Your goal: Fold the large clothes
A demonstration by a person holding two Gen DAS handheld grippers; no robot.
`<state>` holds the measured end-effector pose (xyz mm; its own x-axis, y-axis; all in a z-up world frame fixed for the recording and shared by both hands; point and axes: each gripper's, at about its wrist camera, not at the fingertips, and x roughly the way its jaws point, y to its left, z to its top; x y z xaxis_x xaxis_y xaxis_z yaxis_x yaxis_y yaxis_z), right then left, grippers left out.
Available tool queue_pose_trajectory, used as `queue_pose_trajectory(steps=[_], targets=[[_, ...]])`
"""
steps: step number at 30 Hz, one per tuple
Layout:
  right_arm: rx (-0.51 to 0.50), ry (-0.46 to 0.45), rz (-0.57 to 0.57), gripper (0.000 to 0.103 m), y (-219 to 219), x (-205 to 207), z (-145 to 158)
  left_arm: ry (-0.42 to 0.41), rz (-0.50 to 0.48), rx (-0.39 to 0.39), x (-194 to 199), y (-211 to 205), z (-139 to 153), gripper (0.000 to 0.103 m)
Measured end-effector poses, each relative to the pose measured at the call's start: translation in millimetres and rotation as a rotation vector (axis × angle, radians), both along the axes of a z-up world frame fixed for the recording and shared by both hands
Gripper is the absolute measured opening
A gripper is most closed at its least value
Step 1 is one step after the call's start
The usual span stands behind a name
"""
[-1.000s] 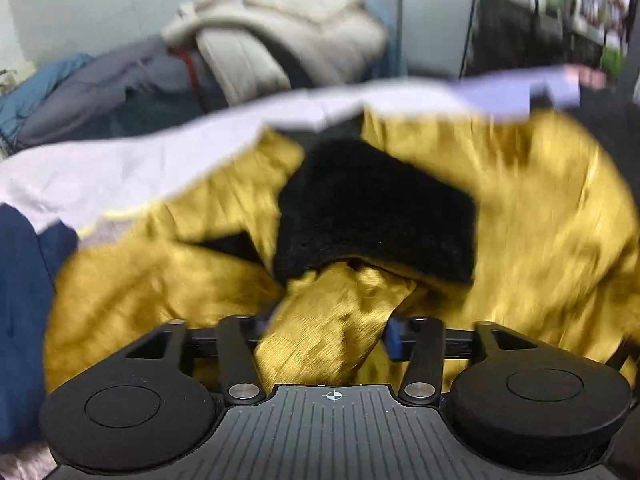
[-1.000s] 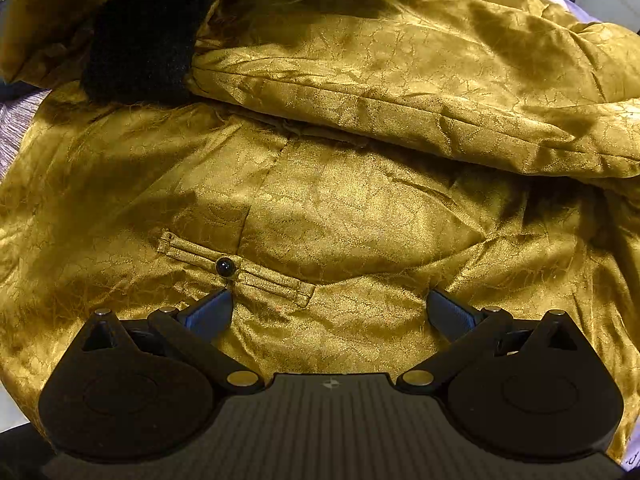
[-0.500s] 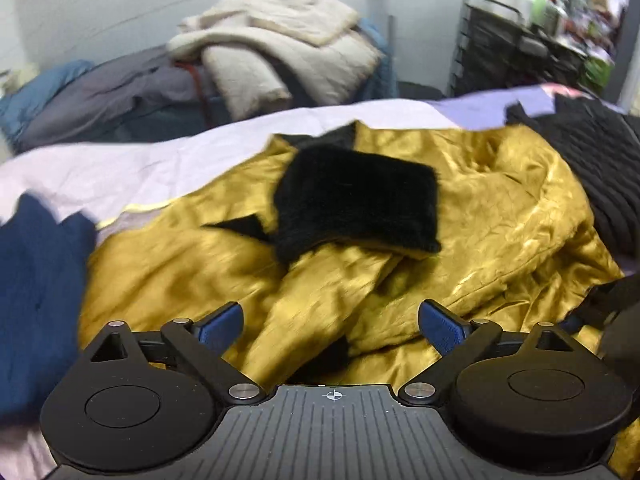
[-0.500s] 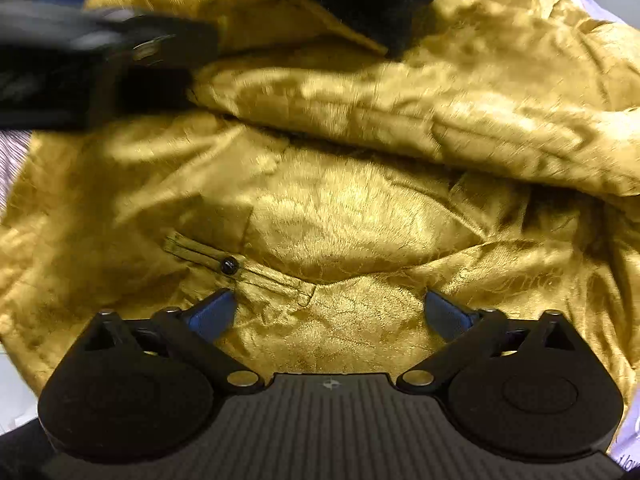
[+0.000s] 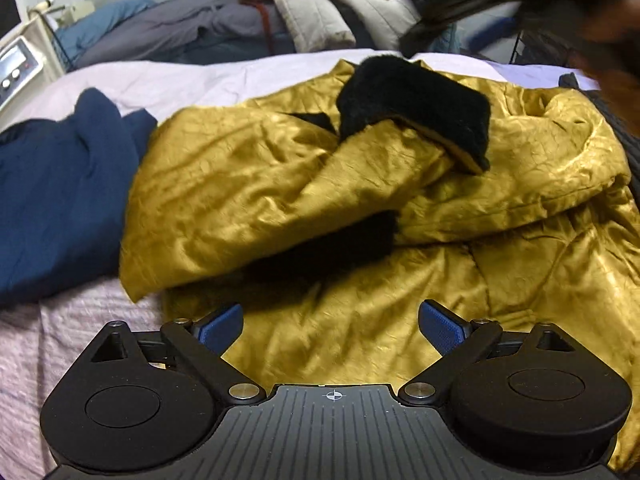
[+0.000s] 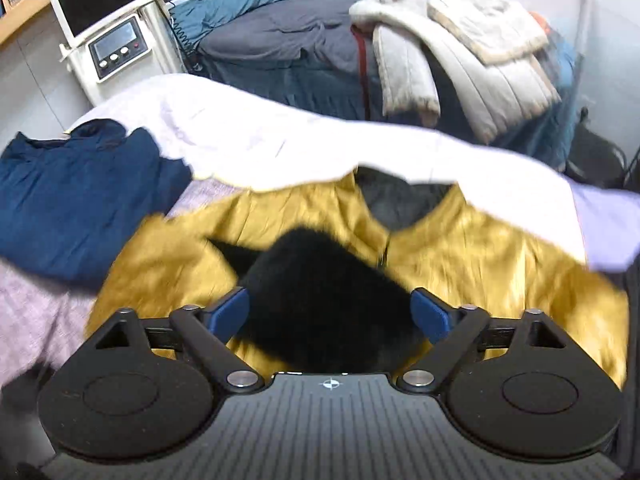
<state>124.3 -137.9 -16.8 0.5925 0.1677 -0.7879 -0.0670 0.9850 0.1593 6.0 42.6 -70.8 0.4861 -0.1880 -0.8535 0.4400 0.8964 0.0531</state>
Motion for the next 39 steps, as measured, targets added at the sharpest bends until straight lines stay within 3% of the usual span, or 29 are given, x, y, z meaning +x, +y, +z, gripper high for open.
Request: queue_pose_trajectory(steps=[4, 8, 10, 12, 15, 22, 25, 28, 31, 32, 33, 35, 37, 39], targets=[[-0.11, 0.028, 0.064, 0.072, 12, 45, -23, 0.017, 0.03, -0.045, -11, -3, 0, 0.103], [-0.111, 0.078, 0.106, 0.07, 14, 63, -44, 0.031, 0.063, -0.069, -21, 1, -4, 0.103], [-0.127, 0.115, 0.144, 0.056, 19, 69, -50, 0.037, 0.073, -0.064, -24, 4, -7, 0.103], [-0.129, 0.165, 0.18, 0.023, 27, 68, -53, 0.042, 0.098, -0.061, -24, 8, -8, 0.103], [-0.155, 0.145, 0.198, 0.001, 32, 56, -47, 0.048, 0.14, -0.084, -22, 15, -6, 0.103], [-0.098, 0.022, 0.207, 0.002, 9, -2, -3, 0.058, 0.174, -0.101, -23, 20, -6, 0.103], [-0.1, 0.051, 0.206, 0.002, -6, -38, -3, 0.068, 0.166, -0.092, -26, 18, -9, 0.103], [-0.114, 0.142, 0.184, 0.002, -21, -72, -25, 0.075, 0.158, -0.093, -28, 17, -10, 0.103], [-0.1, 0.183, 0.145, 0.006, -35, -91, -38, 0.079, 0.158, -0.096, -28, 15, -11, 0.103], [-0.085, 0.18, 0.131, 0.025, -38, -91, -37, 0.081, 0.158, -0.097, -27, 14, -11, 0.103], [-0.072, 0.167, 0.12, 0.057, -39, -87, -34, 0.083, 0.158, -0.098, -27, 13, -12, 0.103], [-0.051, 0.099, 0.102, 0.087, -39, -73, -22, 0.084, 0.154, -0.097, -28, 10, -12, 0.103], [-0.048, 0.036, 0.115, 0.087, -34, -51, -10, 0.081, 0.149, -0.093, -31, 8, -12, 0.103], [-0.064, 0.03, 0.146, 0.088, -23, -22, -8, 0.073, 0.142, -0.087, -34, 7, -10, 0.103]])
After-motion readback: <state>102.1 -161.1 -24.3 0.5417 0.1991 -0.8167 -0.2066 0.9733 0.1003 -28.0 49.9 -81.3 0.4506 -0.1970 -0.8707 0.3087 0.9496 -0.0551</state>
